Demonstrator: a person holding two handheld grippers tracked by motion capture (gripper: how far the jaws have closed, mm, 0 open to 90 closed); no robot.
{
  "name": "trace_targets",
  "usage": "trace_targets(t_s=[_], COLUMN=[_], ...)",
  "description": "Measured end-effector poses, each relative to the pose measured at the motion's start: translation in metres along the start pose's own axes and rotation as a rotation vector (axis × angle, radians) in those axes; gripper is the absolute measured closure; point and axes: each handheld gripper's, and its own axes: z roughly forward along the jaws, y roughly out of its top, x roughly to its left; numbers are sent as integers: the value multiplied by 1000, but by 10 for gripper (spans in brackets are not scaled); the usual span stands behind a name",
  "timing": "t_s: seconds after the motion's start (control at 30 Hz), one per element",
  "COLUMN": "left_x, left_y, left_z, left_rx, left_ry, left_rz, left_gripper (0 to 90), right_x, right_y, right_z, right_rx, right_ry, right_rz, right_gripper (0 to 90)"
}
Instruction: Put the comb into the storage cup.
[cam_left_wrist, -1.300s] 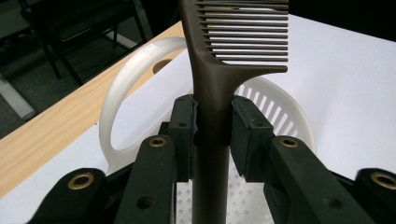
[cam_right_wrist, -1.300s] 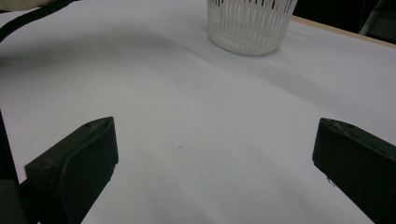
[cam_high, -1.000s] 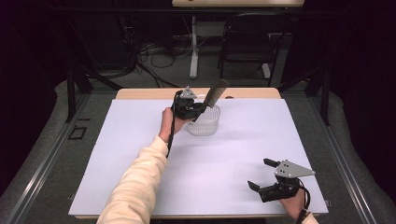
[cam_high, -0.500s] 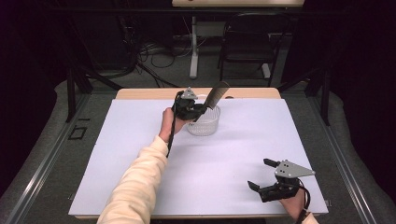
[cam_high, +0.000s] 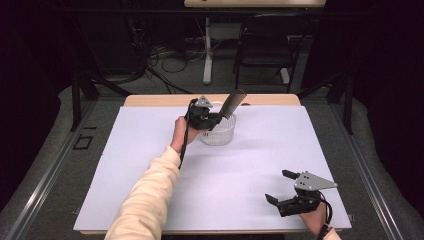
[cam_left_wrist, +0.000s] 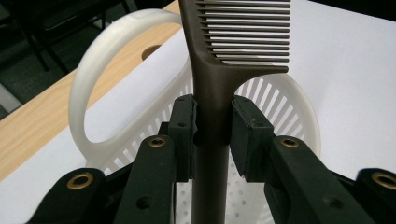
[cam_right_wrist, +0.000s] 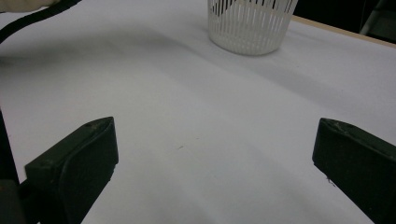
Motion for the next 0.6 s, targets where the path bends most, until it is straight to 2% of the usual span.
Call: trace_targets(t_s=[0.43, 0.6], left_x=[-2, -3], left_y=[-2, -1], left_z=[6, 5], left_rx=[30, 28], left_ry=[-21, -38], left_rz=[1, -1], left_gripper=[707, 682], right_x=[0, 0], right_y=[0, 0], right_z=[0, 0], right_rx=[-1, -1], right_ry=[1, 2], right_rz=[0, 0], right_gripper=[0, 0])
